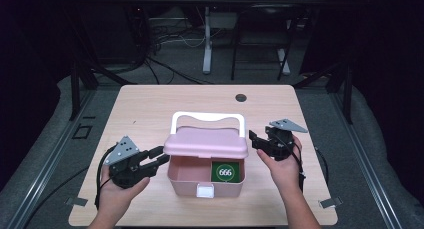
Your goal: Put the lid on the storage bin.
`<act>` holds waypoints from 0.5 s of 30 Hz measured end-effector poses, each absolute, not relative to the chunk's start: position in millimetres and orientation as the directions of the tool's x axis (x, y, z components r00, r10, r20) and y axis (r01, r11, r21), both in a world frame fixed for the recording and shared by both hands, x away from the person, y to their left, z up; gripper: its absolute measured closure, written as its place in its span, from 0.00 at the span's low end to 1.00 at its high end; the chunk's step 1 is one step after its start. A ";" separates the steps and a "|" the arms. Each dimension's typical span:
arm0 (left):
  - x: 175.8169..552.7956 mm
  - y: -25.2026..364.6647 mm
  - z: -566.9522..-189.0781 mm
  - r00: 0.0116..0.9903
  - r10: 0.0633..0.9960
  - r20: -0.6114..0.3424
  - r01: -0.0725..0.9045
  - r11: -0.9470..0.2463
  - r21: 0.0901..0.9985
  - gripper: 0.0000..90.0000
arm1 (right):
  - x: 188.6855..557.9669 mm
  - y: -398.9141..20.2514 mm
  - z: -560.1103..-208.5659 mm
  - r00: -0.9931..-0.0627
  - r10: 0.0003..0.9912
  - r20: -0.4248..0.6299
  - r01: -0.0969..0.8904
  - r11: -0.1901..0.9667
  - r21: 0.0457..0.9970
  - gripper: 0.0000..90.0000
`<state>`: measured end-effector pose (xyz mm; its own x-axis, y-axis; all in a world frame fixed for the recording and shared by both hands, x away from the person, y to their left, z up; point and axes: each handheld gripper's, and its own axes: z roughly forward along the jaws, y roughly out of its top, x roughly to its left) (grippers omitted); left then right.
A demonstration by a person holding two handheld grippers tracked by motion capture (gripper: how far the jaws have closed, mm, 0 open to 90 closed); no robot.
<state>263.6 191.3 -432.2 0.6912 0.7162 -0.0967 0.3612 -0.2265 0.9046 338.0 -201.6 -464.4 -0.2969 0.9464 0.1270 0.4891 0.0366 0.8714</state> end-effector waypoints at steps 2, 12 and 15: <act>261.5 191.8 -435.1 0.692 0.716 -0.093 0.357 -0.228 0.906 0.73 | 337.8 -201.9 -464.1 -0.294 0.947 0.128 0.489 0.034 0.872 0.41; 252.1 193.4 -448.3 0.697 0.713 -0.082 0.365 -0.254 0.896 0.73 | 337.4 -202.1 -463.7 -0.292 0.947 0.131 0.488 0.030 0.873 0.41; 250.2 194.7 -452.0 0.694 0.714 -0.091 0.372 -0.248 0.895 0.73 | 337.5 -202.3 -463.8 -0.292 0.947 0.131 0.489 0.030 0.872 0.42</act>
